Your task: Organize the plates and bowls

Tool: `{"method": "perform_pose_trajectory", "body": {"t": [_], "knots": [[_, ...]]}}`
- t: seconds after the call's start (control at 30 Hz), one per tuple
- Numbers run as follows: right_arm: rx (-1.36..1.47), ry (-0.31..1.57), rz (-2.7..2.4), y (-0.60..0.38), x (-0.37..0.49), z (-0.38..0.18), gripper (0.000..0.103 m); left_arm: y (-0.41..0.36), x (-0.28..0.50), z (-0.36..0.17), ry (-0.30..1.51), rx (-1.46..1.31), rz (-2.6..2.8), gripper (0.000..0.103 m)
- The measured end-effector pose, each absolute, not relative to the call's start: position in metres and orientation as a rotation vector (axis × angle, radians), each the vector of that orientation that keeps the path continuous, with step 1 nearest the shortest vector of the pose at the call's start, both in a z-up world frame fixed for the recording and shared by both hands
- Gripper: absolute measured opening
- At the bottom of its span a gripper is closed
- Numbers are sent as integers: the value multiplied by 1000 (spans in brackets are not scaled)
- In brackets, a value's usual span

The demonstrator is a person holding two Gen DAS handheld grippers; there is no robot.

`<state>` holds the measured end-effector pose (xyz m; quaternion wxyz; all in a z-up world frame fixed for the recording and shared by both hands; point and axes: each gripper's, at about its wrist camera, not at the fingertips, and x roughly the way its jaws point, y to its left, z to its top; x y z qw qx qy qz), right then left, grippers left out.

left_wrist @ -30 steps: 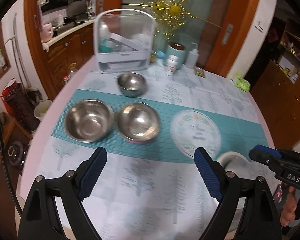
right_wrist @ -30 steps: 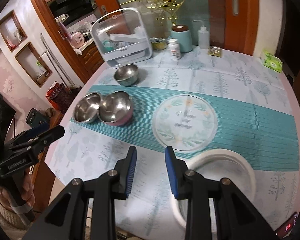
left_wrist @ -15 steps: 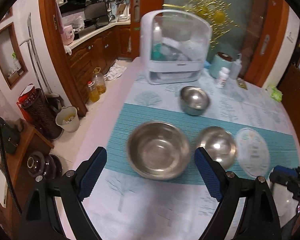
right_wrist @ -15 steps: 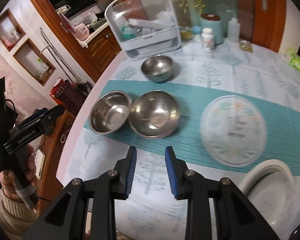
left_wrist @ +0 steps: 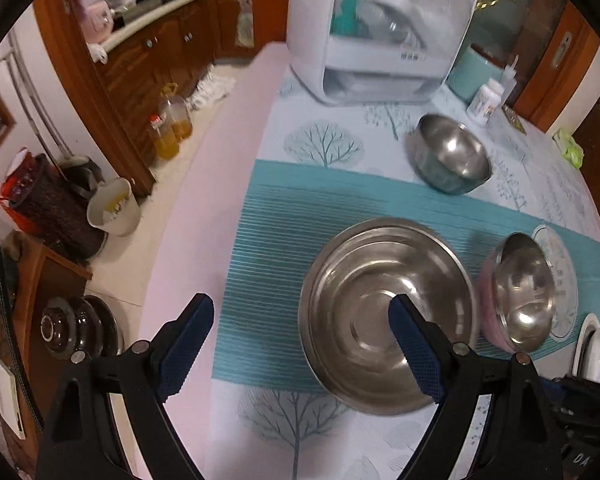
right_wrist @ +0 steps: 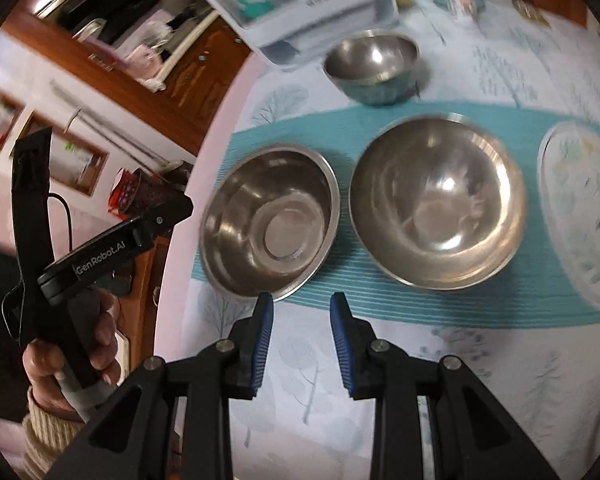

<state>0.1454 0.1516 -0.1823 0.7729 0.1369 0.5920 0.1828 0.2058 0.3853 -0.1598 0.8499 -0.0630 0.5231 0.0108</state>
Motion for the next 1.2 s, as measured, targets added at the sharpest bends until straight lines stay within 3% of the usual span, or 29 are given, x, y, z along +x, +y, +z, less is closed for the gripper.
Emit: {"method": "perform_pose_trajectory", "body": {"t": [0.2,0.4,0.6,0.67,0.73,1.2], "knots": [[323,1320,354,166,161,-210,30,383,234,-182,1140,-81,14,88],[323,1334,343,176,171,-223,30,374,251,-196,1166,-29,-12,78],[303,1332,343,179,176,-227,30,364,259,-213,1236,-37,-19,53],[290,1322,343,179,176,-226,30,364,262,-220,1264,-46,-3,41],[278,1312,357,180,175,-224,20,365,262,-223,1277,-104,-26,24],[223,1281,370,166,159,-209,19,357,218,-202,1268,-138,-25,16]]}}
